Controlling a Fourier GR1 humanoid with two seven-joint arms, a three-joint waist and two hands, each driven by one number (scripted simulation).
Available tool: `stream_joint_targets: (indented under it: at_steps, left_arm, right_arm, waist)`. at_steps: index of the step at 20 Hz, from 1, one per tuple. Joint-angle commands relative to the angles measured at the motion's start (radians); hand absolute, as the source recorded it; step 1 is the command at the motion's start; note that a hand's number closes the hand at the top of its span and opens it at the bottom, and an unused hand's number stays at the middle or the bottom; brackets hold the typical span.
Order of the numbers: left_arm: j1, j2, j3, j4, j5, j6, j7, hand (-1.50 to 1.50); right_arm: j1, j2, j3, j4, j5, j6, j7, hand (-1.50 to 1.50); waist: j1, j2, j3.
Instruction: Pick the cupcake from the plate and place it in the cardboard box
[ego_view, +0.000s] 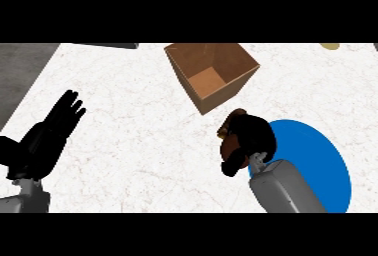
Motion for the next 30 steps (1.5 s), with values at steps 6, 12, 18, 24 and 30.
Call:
stream_joint_targets:
  at_steps: [6, 12, 18, 24, 30]
  left_arm:
    - [-0.089, -0.005, -0.048, 0.029, -0.023, -0.009, 0.021, 0.0]
    - [-0.099, -0.028, -0.065, 0.055, -0.029, -0.002, 0.021, 0.0]
    - [-0.129, -0.036, -0.06, 0.092, -0.049, 0.025, 0.018, 0.0]
    - [-0.112, -0.007, -0.016, 0.099, -0.04, 0.022, 0.001, 0.0]
    - [-0.086, 0.002, -0.001, 0.09, -0.033, 0.02, 0.003, 0.0]
  right_arm:
    - [-0.381, 0.07, 0.223, 0.246, -0.096, -0.122, 0.187, 1.5]
    - [-0.603, 0.07, 0.322, 0.307, -0.175, -0.236, 0.278, 1.5]
    - [-0.835, 0.07, 0.383, 0.335, -0.207, -0.335, 0.358, 1.5]
    - [-1.037, 0.07, 0.35, 0.41, -0.194, -0.393, 0.492, 1.5]
    - [-1.148, 0.07, 0.325, 0.516, -0.17, -0.434, 0.576, 1.5]
  waist:
    - [0.075, 0.015, 0.001]
    - [0.077, 0.007, -0.002]
    - [0.049, -0.003, -0.003]
    - [0.015, -0.012, -0.005]
    - [-0.02, -0.015, -0.003]
